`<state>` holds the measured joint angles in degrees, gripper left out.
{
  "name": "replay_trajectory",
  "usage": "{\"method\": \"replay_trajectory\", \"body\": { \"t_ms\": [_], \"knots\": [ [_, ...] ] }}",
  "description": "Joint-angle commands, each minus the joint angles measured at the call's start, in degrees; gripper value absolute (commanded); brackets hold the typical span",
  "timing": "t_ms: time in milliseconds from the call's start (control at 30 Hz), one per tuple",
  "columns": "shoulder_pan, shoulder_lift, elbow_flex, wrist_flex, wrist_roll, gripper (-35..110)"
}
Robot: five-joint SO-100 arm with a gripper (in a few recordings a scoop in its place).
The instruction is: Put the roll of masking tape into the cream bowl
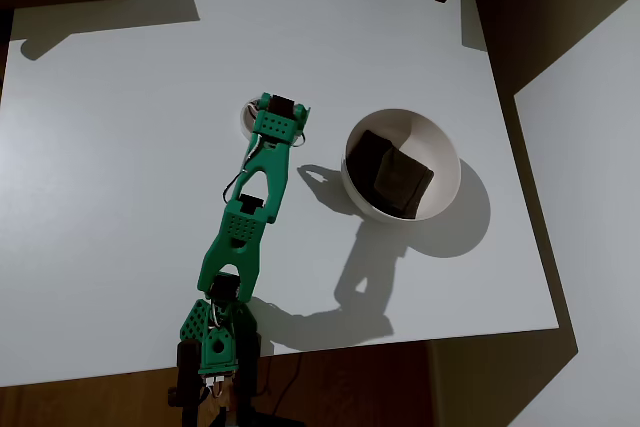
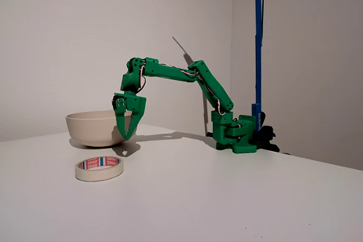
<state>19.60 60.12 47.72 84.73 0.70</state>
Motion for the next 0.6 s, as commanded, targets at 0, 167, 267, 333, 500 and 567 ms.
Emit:
{"method": "replay_trajectory", "body": {
  "t_ms": [0,167,267,333,500,567],
  "knots": [
    [-1.6,2.5,-4.2,0.1,1.7,16],
    [-4.0,3.0,-5.3,0.3,1.4,20],
    [-5.4,2.1,-6.1,1.4,1.5,19],
    [-5.6,1.2,-6.2,1.8,1.9,19],
    [-5.4,-2.0,-6.2,1.8,2.5,17],
    [-4.9,-2.7,-6.2,1.2,2.4,17]
  ]
}}
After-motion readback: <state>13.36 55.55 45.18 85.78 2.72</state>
